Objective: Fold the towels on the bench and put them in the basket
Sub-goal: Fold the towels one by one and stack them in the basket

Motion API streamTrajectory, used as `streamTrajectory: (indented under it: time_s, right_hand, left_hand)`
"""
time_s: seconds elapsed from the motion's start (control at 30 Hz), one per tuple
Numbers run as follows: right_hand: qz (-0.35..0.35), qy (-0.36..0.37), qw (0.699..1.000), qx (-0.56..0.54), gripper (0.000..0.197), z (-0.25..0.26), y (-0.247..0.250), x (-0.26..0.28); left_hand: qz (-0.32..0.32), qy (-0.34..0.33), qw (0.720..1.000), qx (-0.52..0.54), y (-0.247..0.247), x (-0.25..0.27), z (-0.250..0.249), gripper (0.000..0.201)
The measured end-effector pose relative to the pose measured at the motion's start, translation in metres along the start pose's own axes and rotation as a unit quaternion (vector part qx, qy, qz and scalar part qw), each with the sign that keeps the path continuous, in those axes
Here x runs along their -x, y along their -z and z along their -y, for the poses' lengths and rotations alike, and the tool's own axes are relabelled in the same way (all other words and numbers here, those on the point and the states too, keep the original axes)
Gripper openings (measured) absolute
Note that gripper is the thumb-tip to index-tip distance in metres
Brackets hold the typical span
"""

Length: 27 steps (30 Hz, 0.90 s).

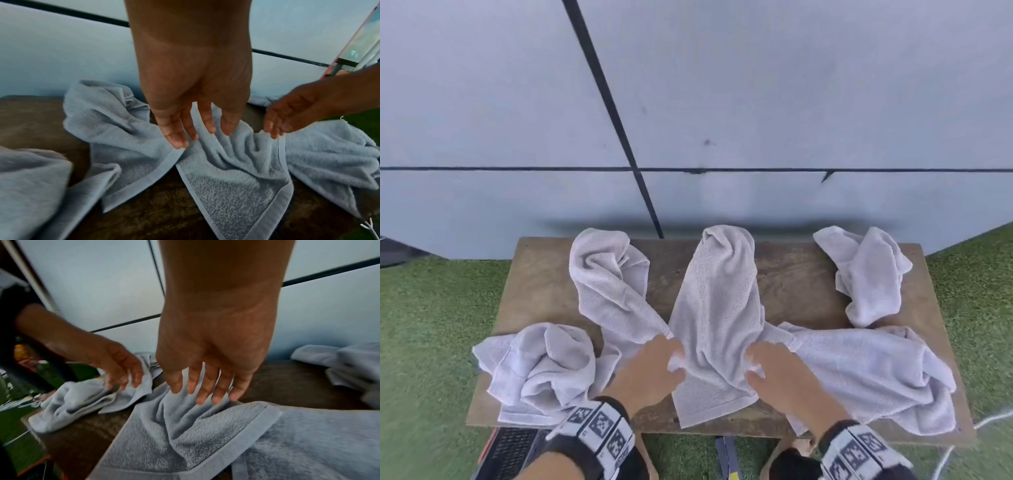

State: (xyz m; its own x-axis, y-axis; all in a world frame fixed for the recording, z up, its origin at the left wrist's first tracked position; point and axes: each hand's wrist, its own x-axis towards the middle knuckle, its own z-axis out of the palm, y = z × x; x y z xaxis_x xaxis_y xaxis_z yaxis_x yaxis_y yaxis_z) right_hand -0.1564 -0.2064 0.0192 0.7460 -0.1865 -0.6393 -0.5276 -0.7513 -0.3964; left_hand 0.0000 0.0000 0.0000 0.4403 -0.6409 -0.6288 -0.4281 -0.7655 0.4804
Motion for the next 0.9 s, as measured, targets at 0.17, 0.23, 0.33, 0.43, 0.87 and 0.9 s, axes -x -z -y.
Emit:
streamTrajectory:
  time_s: [0.17, 0.23, 0.33, 0.43, 0.87, 0.9]
  right_hand:
    - [-0.096, 0.041, 0.987, 0.12, 0.046, -0.004, -0.05, -0.052]
    - [-0.13, 0.039, 0.981, 0.139, 0.048, -0.008, -0.068, -0.066]
    - [-0.216, 0.064, 0.965, 0.138, 0.026, -0.012, -0.081, -0.08]
    - [-0.253, 0.087, 0.953, 0.141, 0.014, -0.011, -0.086, -0.084]
    - [-0.359, 0.071, 0.917, -0.159, 0.012, 0.018, -0.065, -0.012]
    - [-0.365, 0.078, 0.908, -0.19, 0.013, 0.022, -0.059, -0.004]
  left_hand:
    - [-0.124, -0.059, 0.988, -0.077, -0.037, -0.047, 0.006, 0.051]
    - [-0.173, -0.077, 0.978, -0.086, -0.048, -0.061, 0.012, 0.065]
    - [-0.224, -0.059, 0.968, -0.093, -0.053, -0.081, 0.018, 0.079]
    - [-0.243, -0.064, 0.961, -0.117, -0.055, -0.095, 0.023, 0.05]
    - [-0.245, -0.181, 0.95, 0.062, -0.049, -0.032, 0.002, 0.022]
    - [-0.206, -0.184, 0.958, 0.082, -0.051, -0.02, -0.004, 0.04]
